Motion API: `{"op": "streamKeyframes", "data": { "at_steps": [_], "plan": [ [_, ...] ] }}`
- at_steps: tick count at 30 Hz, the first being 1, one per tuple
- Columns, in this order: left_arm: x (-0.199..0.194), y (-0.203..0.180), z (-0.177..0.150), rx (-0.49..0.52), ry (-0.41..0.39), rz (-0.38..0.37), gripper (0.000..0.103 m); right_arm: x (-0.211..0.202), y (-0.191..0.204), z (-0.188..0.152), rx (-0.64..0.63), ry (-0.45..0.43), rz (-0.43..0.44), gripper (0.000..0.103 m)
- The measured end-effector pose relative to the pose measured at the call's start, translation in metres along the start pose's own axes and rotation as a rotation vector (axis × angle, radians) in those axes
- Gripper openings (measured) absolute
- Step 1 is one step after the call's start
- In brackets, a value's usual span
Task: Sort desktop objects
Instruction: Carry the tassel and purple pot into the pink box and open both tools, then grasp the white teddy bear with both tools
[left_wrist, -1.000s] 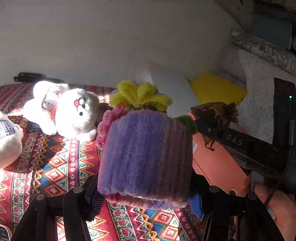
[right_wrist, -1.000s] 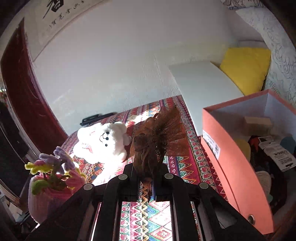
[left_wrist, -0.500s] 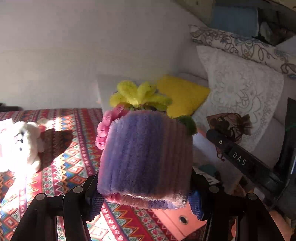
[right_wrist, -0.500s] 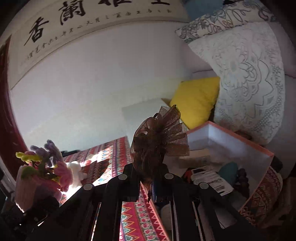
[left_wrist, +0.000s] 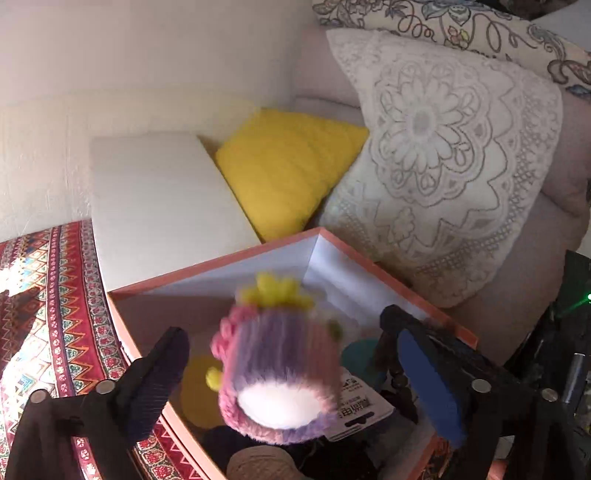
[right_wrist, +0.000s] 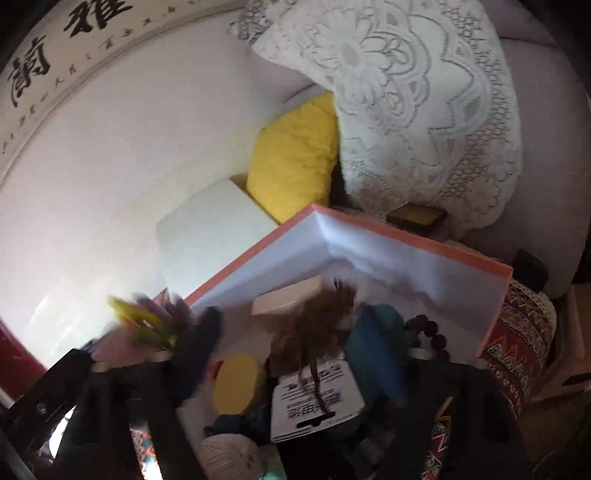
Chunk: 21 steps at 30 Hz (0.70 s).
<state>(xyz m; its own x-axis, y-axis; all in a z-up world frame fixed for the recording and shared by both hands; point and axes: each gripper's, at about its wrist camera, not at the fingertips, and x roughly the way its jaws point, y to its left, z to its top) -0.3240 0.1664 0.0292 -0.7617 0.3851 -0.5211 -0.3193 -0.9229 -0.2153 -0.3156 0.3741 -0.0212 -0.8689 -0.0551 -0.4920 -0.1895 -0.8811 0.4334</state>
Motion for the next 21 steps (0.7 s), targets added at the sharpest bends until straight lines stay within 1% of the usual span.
{"op": "streamKeyframes", "data": {
  "at_steps": [2, 4, 6, 10, 16, 19, 21],
  "plan": [
    [-0.002, 0.004, -0.002, -0.004, -0.007, 0.016, 0.098, -0.001, -0.011, 0.005, 0.051, -0.01, 0.0, 0.1],
    [-0.003, 0.012, -0.006, -0.025, 0.002, 0.029, 0.099, -0.003, -0.018, 0.009, 0.094, -0.035, 0.02, 0.1],
    [-0.006, 0.022, -0.012, -0.05, 0.013, 0.042, 0.099, -0.005, -0.017, 0.01, 0.097, -0.053, 0.027, 0.1],
    [-0.014, 0.046, -0.023, -0.102, 0.036, 0.082, 0.099, -0.008, -0.003, 0.008, 0.068, -0.062, 0.041, 0.1],
    [-0.04, 0.086, -0.036, -0.141, 0.032, 0.16, 0.099, -0.018, 0.038, -0.006, 0.011, -0.082, 0.094, 0.1],
    [-0.052, 0.11, -0.041, -0.163, 0.029, 0.199, 0.099, -0.019, 0.07, -0.018, -0.045, -0.083, 0.135, 0.1],
    [-0.059, 0.128, -0.044, -0.18, 0.03, 0.22, 0.099, -0.017, 0.097, -0.028, -0.103, -0.072, 0.182, 0.1]
  ]
}}
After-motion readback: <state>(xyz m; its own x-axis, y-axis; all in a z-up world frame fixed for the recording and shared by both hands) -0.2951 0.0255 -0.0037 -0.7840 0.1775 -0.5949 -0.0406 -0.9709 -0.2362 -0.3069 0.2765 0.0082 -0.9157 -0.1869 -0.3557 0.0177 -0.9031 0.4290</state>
